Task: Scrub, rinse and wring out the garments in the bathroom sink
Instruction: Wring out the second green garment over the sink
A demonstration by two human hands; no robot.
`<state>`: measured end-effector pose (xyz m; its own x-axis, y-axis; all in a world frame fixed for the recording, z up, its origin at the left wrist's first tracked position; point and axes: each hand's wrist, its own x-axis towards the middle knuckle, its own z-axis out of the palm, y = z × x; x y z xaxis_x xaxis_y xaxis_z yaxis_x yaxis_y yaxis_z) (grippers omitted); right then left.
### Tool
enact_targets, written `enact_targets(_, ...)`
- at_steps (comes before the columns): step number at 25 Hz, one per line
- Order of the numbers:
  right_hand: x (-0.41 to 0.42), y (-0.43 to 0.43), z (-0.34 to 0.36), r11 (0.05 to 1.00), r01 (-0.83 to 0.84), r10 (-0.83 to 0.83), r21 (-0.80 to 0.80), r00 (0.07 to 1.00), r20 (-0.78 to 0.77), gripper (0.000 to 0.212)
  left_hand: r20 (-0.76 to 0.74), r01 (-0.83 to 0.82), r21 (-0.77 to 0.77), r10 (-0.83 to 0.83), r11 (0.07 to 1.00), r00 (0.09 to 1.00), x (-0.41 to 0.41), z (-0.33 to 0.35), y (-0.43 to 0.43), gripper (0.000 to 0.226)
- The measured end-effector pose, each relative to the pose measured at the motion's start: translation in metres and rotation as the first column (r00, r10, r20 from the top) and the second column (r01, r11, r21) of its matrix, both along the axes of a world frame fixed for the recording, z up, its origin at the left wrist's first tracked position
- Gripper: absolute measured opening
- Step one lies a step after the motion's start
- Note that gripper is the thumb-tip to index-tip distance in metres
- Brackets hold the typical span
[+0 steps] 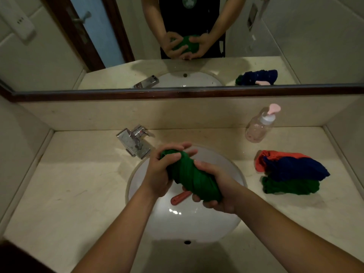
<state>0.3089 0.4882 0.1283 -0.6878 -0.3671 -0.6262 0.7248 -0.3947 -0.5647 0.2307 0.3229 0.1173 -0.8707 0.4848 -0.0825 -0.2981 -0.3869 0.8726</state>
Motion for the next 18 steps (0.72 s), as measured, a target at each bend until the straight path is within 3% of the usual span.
enact_targets(2, -0.005, 0.002, 0.006, 0.997, 0.069, -0.07, 0.034, 0.997, 0.023, 0.065, 0.012, -0.094, -0.109, 0.096, 0.99, 0.995, -0.005, 0.003, 0.01, 0.022)
enact_targets(4, -0.013, 0.001, 0.007, 0.969, 0.108, -0.107, 0.224, 0.994, -0.016, 0.061, 0.03, -0.198, -0.257, 0.212, 0.946, 0.977, -0.008, 0.003, 0.021, 0.03)
enact_targets(6, -0.024, -0.002, 0.003, 0.824, 0.156, -0.11, 0.545, 0.987, -0.116, 0.057, 0.025, -0.303, -0.38, 0.337, 0.874, 0.941, -0.01, 0.005, 0.034, 0.029)
enact_targets(8, -0.035, -0.003, -0.001, 0.601, 0.214, 0.016, 0.77, 0.96, -0.279, 0.056, -0.016, -0.411, -0.477, 0.46, 0.777, 0.888, -0.012, 0.007, 0.044, 0.03)
enact_targets(11, -0.05, 0.002, -0.001, 0.427, 0.327, 0.263, 0.843, 0.847, -0.462, 0.054, -0.071, -0.49, -0.539, 0.543, 0.685, 0.837, -0.021, 0.014, 0.056, 0.027)
enact_targets(15, -0.07, 0.015, -0.01, 0.201, 0.418, 0.569, 0.886, 0.686, -0.453, 0.049, -0.08, -0.499, -0.587, 0.567, 0.637, 0.82, -0.036, 0.014, 0.065, 0.025)
enact_targets(18, -0.085, 0.021, -0.024, 0.108, 0.439, 0.7, 0.892, 0.603, -0.382, 0.048, 0.053, -0.447, -0.641, 0.617, 0.624, 0.785, -0.041, 0.005, 0.069, 0.021)
